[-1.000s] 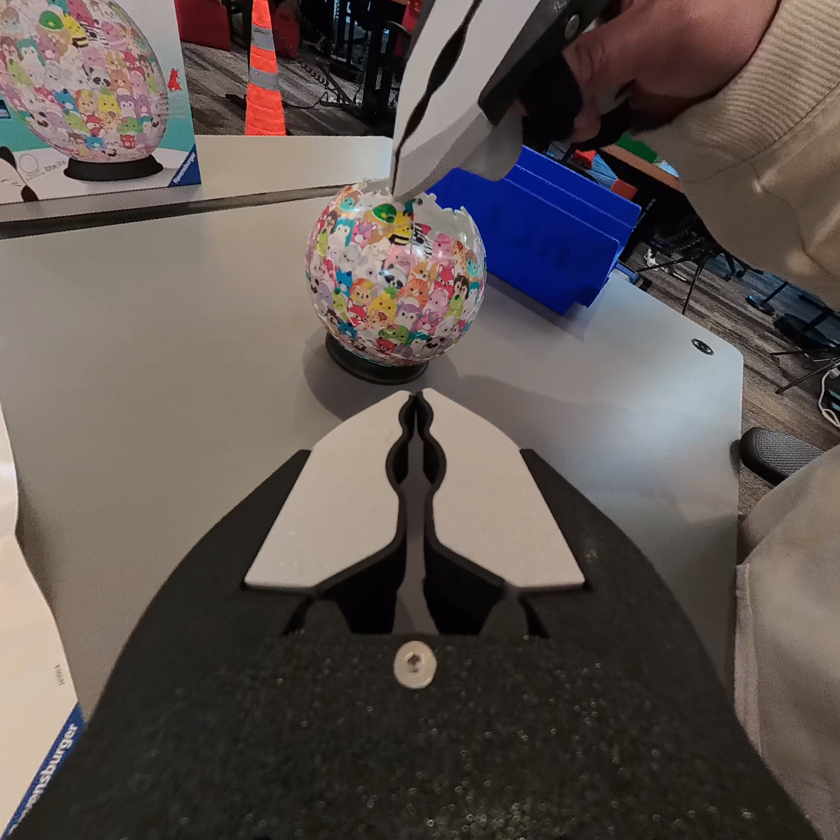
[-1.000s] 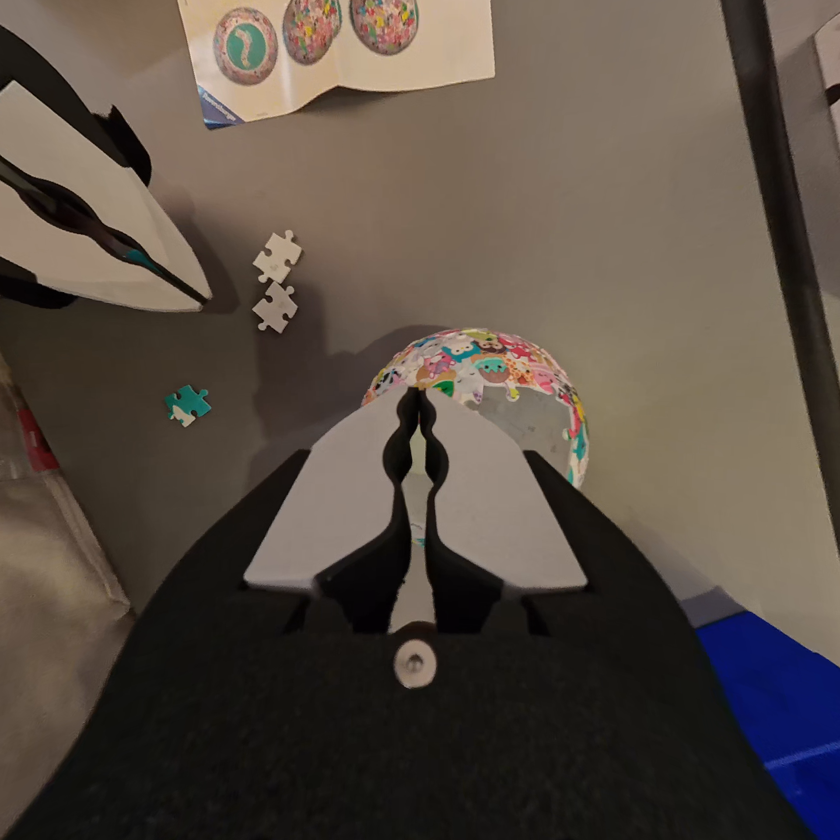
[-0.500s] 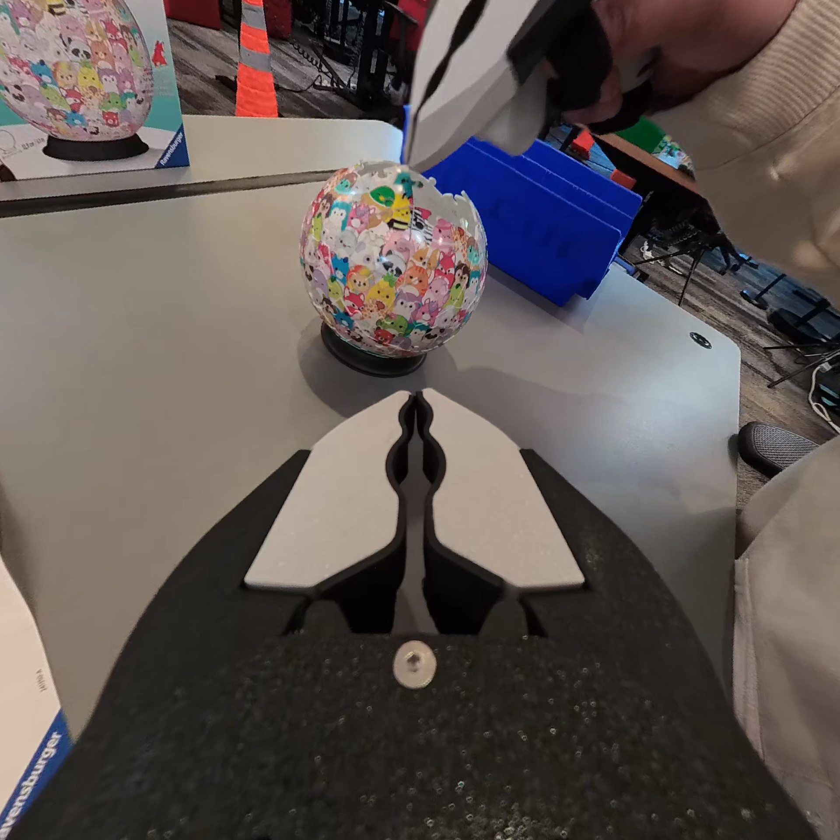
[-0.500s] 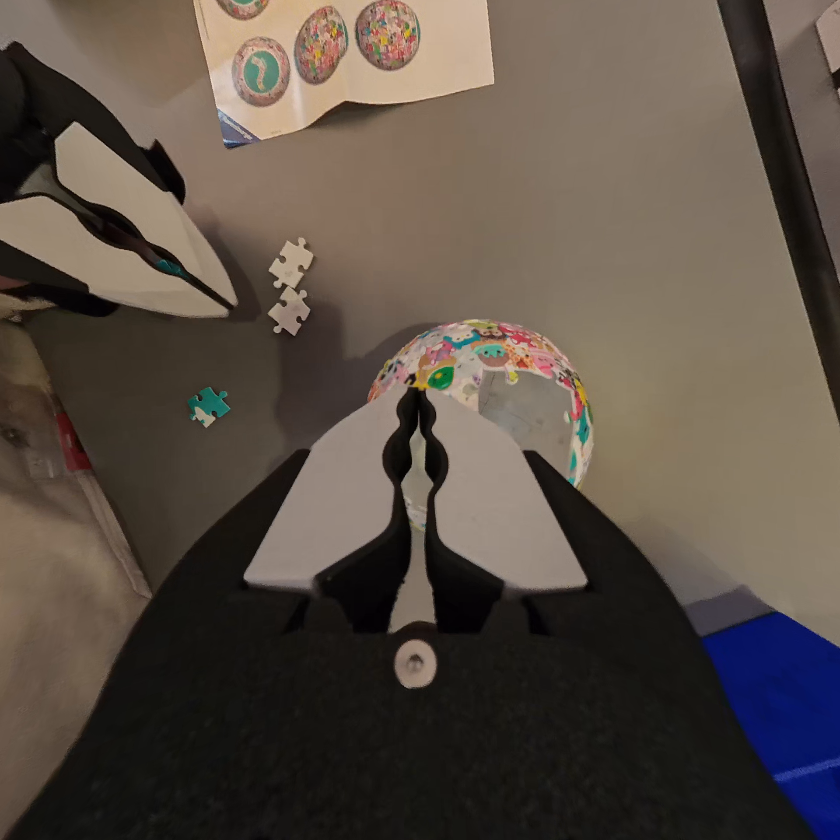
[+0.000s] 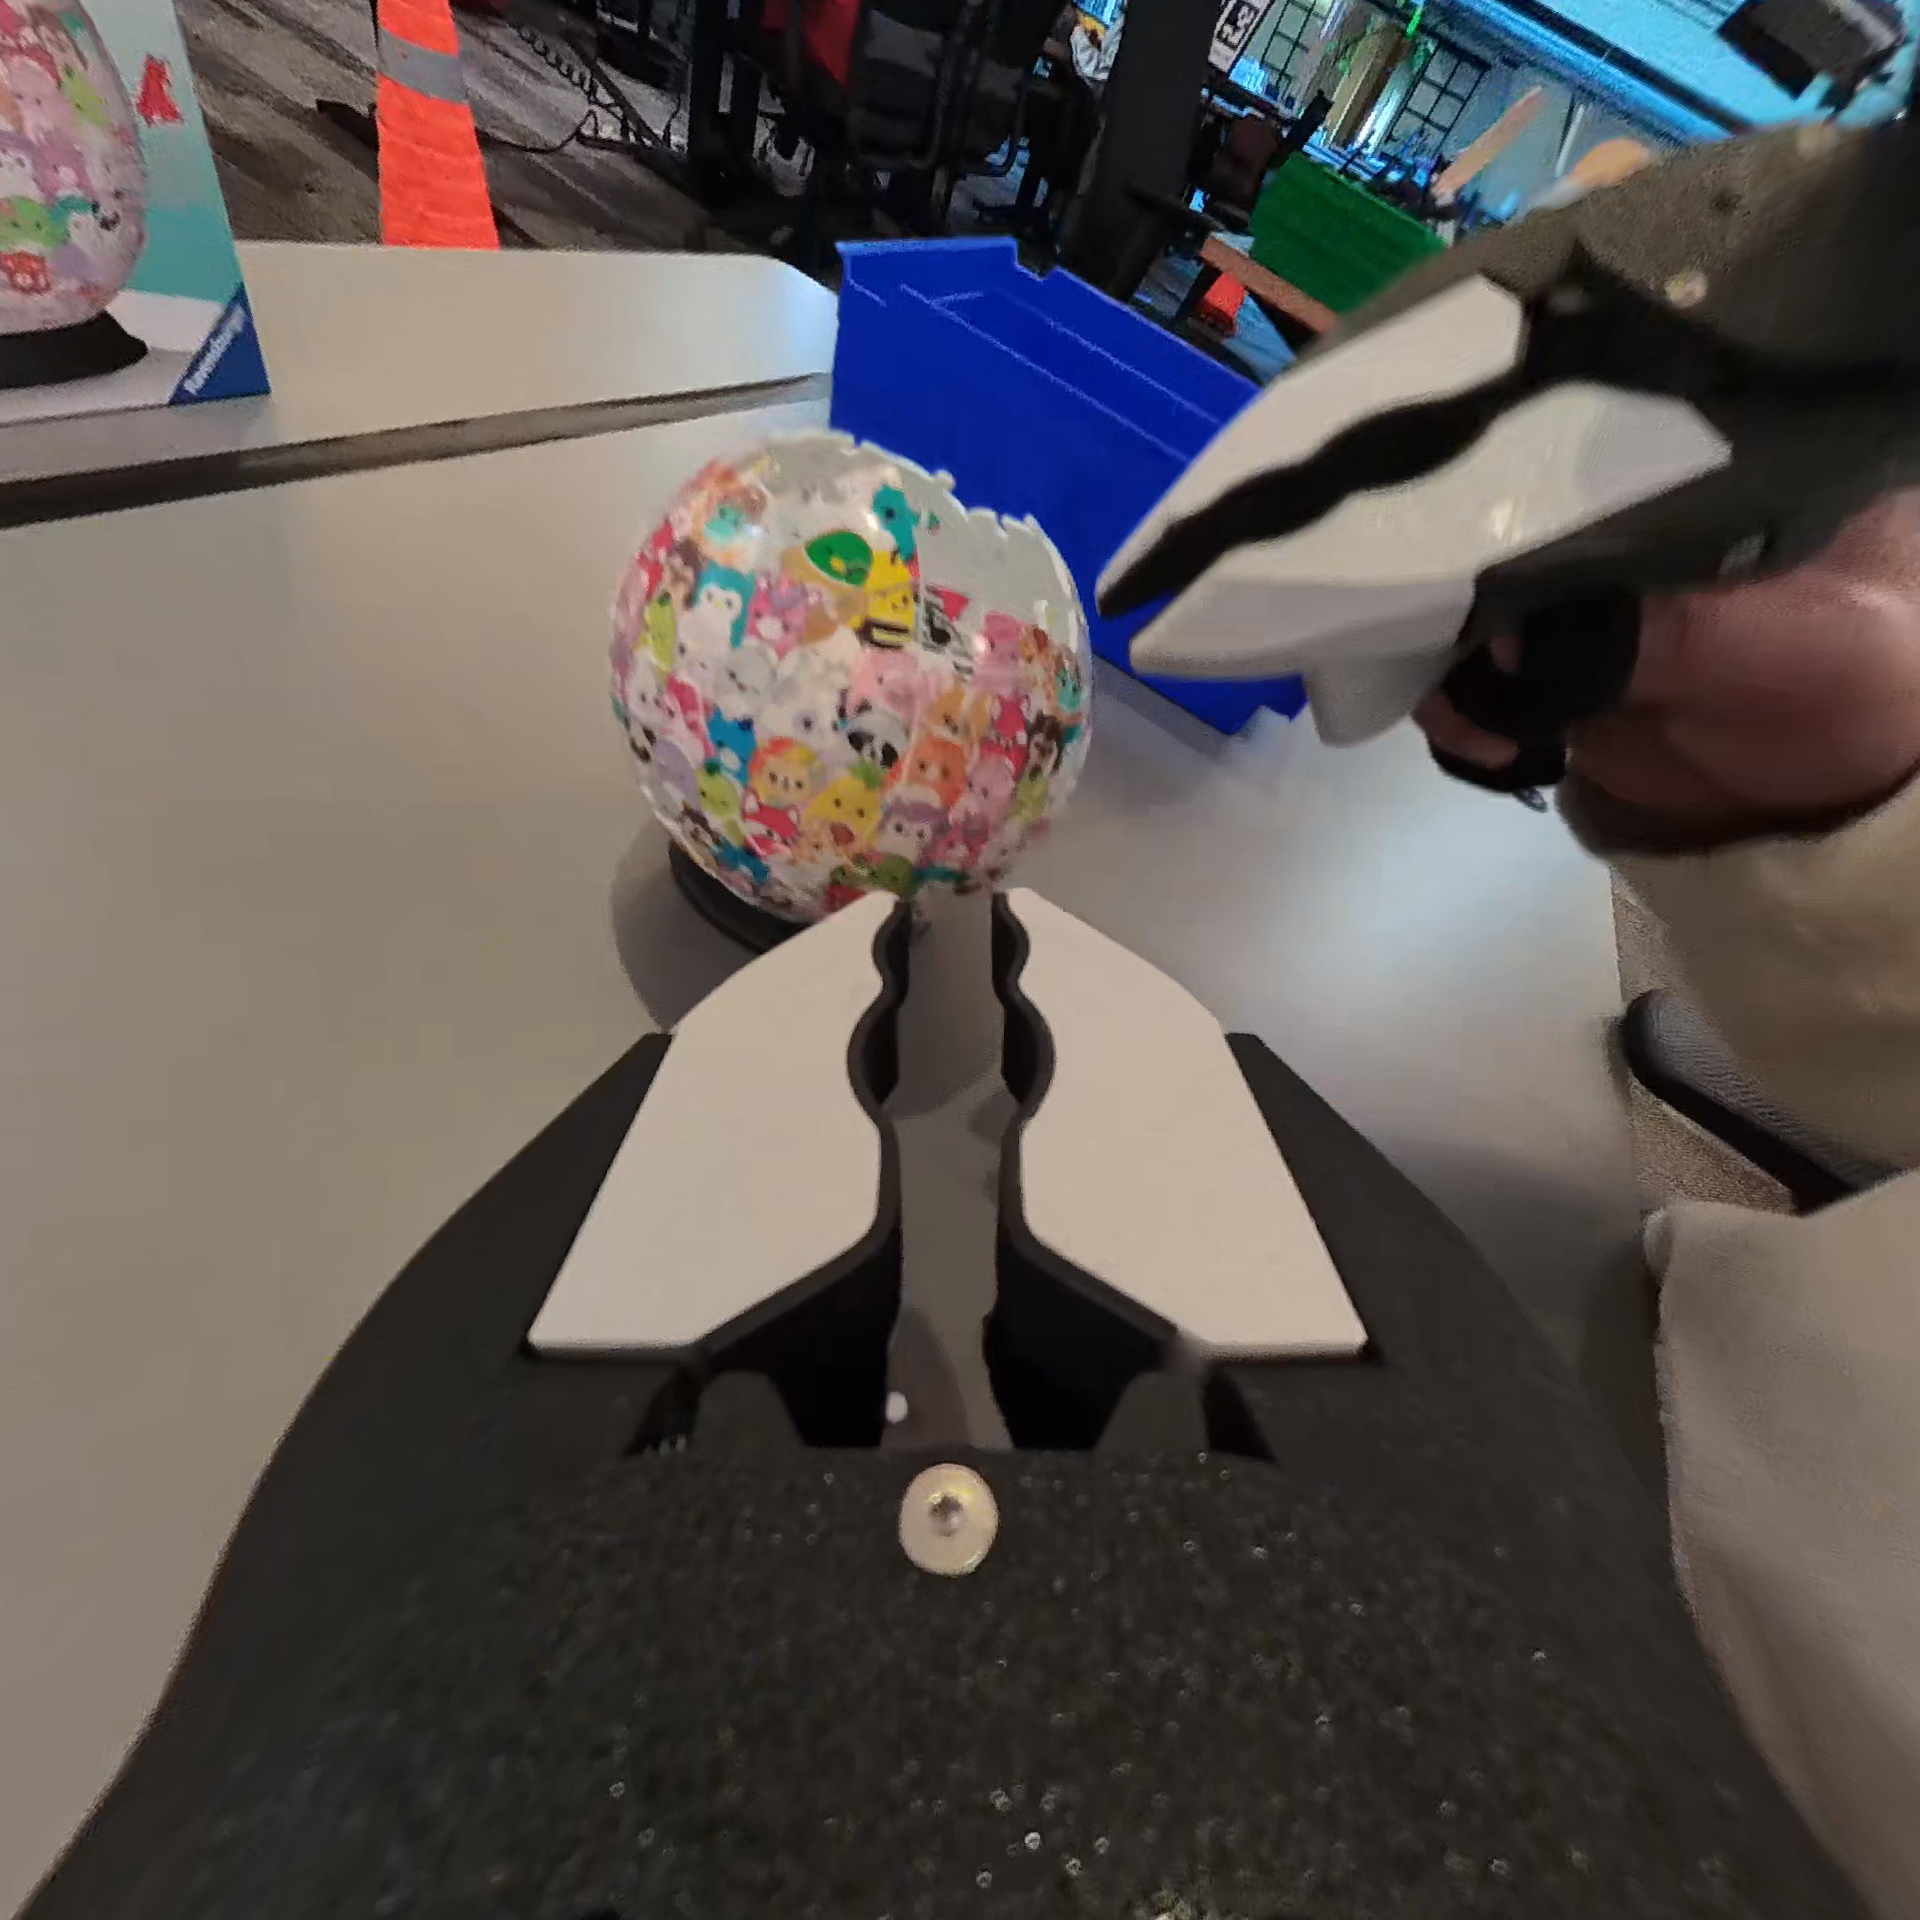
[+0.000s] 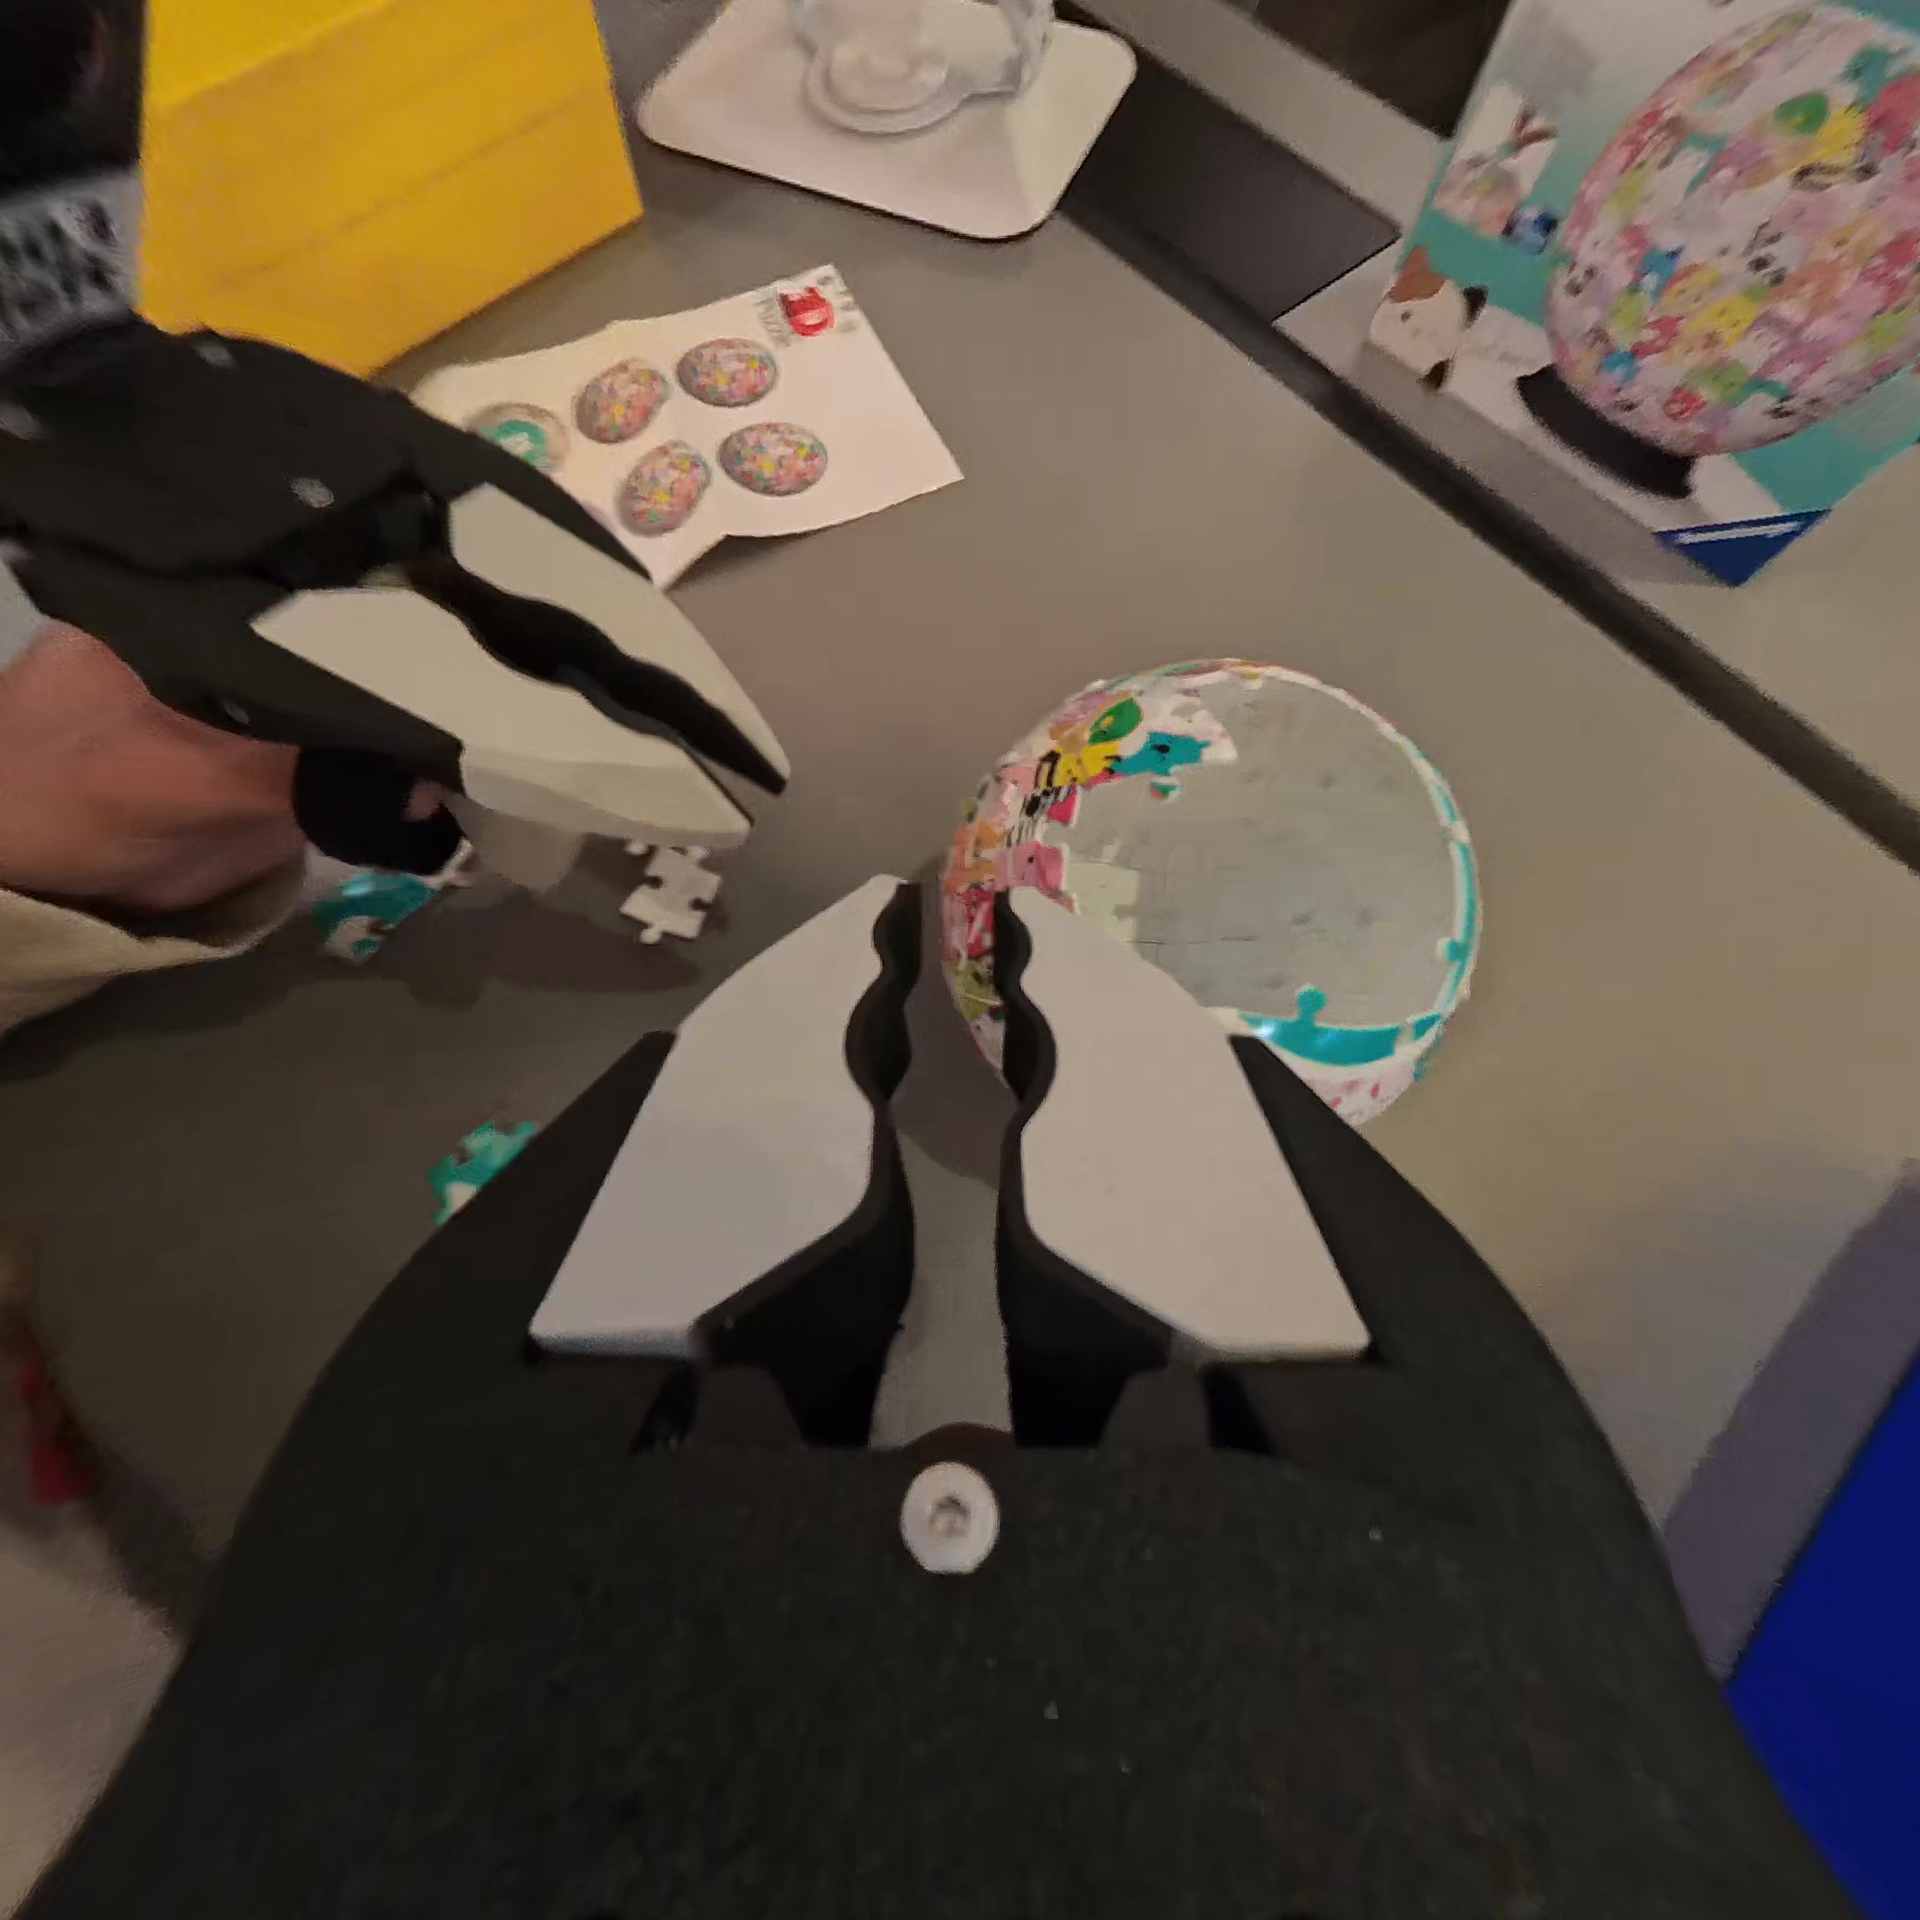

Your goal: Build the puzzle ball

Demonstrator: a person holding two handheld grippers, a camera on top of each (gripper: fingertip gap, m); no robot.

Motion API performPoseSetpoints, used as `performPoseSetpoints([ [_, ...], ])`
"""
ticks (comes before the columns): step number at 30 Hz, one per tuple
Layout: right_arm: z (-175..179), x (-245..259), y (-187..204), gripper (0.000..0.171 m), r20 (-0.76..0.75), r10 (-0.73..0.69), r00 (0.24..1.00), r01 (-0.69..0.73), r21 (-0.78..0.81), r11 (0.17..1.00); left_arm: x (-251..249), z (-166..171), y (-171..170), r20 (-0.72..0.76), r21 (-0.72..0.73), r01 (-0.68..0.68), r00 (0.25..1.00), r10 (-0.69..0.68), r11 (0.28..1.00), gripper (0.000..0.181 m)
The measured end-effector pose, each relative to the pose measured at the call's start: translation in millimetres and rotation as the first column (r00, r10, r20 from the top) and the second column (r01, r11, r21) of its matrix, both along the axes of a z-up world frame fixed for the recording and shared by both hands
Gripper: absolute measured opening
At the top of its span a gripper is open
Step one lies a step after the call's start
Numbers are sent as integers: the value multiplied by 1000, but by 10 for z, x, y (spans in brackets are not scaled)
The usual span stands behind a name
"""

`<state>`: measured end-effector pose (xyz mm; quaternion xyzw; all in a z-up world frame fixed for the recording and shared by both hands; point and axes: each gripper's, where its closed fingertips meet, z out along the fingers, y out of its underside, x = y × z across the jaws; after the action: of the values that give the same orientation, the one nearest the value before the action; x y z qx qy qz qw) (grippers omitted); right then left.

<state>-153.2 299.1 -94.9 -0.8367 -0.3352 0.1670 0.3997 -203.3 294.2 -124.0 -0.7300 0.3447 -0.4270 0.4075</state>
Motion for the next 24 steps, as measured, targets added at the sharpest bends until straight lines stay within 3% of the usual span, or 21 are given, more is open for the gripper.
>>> performPoseSetpoints([
  [7,-88,-39,3,0,54,-100,994,91,150,985,113,195,272,5,42,55,998,-56,998,6],
  [21,-118,89,95,0,77,-163,984,140,244,960,426,119,62,-43,79,174,984,-171,982,0],
  [24,-20,158,79,15,70,-115,991,94,247,964,497,143,70,-74,126,185,981,-177,975,0],
])
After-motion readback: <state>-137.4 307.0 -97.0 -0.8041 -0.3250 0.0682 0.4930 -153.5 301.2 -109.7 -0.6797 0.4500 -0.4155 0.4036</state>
